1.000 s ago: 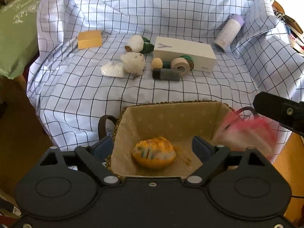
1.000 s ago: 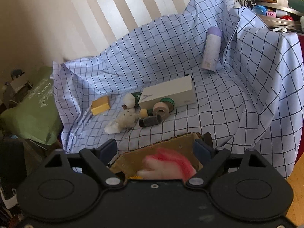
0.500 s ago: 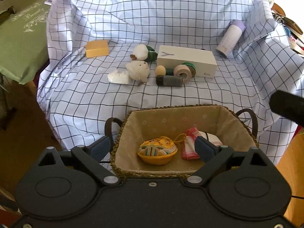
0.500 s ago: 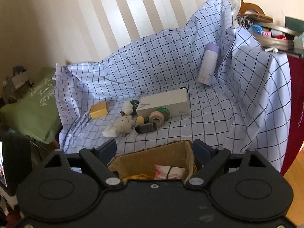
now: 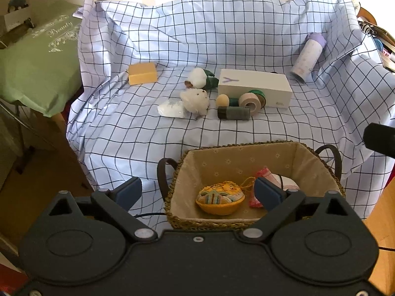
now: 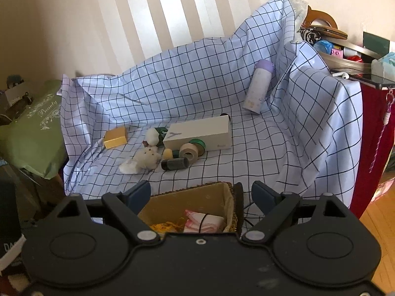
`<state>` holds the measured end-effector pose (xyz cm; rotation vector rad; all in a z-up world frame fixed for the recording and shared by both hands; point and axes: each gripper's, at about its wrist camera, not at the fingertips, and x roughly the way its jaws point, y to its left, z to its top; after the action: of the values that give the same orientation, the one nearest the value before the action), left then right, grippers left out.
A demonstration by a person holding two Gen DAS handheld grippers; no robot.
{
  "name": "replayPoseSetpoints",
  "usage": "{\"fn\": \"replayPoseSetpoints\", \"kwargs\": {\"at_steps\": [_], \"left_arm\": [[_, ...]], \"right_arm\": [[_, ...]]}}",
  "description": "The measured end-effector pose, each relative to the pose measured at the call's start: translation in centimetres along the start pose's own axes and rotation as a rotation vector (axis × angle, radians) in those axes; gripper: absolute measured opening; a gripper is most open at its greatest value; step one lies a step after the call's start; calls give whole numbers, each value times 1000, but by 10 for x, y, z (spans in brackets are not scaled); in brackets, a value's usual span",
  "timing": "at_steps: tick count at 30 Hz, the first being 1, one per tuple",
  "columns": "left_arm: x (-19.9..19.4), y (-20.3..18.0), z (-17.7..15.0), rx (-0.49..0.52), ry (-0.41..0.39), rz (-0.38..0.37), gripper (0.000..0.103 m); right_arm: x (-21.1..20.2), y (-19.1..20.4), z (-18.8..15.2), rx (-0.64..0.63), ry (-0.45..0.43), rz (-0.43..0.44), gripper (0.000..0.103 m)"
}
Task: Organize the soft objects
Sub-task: 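Move both tools back toward the objects on the cloth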
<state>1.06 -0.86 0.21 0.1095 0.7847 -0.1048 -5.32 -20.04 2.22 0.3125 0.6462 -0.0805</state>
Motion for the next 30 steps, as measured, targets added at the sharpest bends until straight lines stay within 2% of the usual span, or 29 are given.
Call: {"fn": "replayPoseSetpoints", "kwargs": {"at_steps": [15,21,30], "left_arm": [[-7,-4,1,52,-28,24,96],[-8,1,6,62,-56,19,96],[4,22,23,15,-124,43,99]], "right_arm": [[-9,-3,10,-5,-26,-48,91],[-10,-1,12,-7,-59,-76,97],[19,2,10,-11,-54,-92,97]]}}
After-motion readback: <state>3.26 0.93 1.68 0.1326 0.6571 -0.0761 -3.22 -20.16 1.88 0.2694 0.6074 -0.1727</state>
